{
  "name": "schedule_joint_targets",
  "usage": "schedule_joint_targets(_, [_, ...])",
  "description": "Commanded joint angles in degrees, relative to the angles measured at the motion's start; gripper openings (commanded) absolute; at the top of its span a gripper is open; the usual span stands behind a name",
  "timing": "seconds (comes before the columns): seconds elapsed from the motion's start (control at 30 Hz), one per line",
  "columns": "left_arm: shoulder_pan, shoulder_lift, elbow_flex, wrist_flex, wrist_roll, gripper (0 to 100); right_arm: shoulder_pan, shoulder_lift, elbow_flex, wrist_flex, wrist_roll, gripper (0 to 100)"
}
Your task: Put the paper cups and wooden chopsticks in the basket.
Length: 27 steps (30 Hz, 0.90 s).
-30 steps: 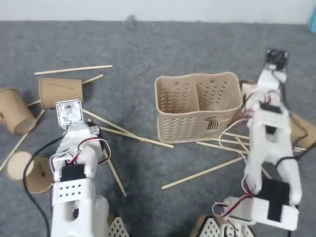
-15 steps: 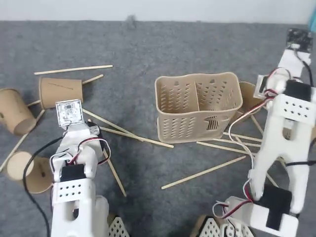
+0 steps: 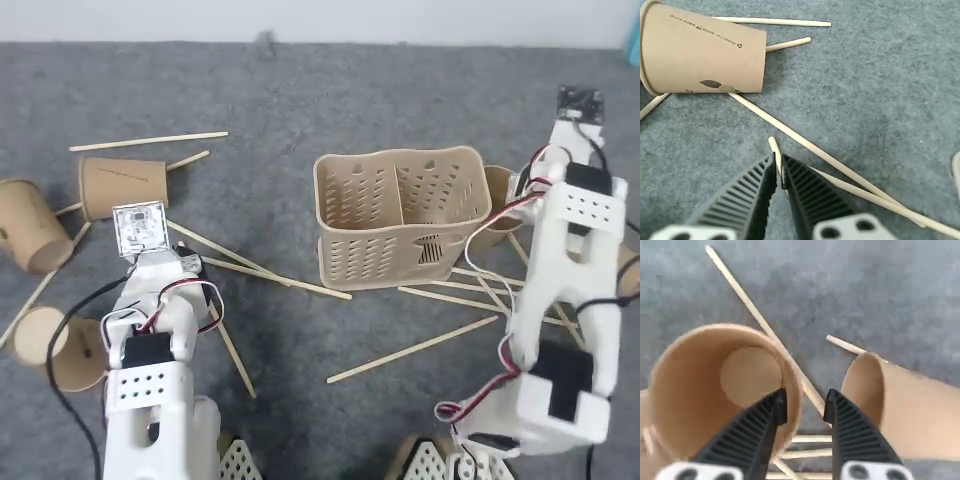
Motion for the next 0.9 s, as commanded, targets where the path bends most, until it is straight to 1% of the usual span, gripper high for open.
schedule_joint_targets(0.0, [-0.1,0.3,-1.1,-1.6,-0.6,1,-0.2,2.3,-0.6,-3.6,0.4,14.0])
schedule_joint_targets(0.2, [-0.1,0.3,-1.1,-1.6,-0.6,1,0.0,6.9,-1.1,-4.4,0.4,13.1])
schedule_joint_targets(0.27, [-0.1,0.3,-1.1,-1.6,-0.6,1,0.0,6.8,-1.3,-4.4,0.6,8.3])
schedule_joint_targets(0.33, [-0.1,0.3,-1.1,-1.7,-0.6,1,0.0,6.7,-3.0,-3.4,0.7,0.8])
schedule_joint_targets(0.4, [-0.1,0.3,-1.1,-1.7,-0.6,1,1.1,6.1,-5.0,-1.1,0.5,2.0])
schedule_joint_targets(0.47, [-0.1,0.3,-1.1,-1.7,-0.7,1,2.2,5.0,-7.8,1.5,0.4,0.4])
schedule_joint_targets(0.7, [-0.1,0.3,-1.1,-1.7,-0.7,1,6.8,-0.1,-20.6,11.5,0.6,0.8])
schedule_joint_targets(0.87, [-0.1,0.3,-1.1,-1.7,-0.7,1,7.8,-3.6,-30.9,17.5,0.6,0.8])
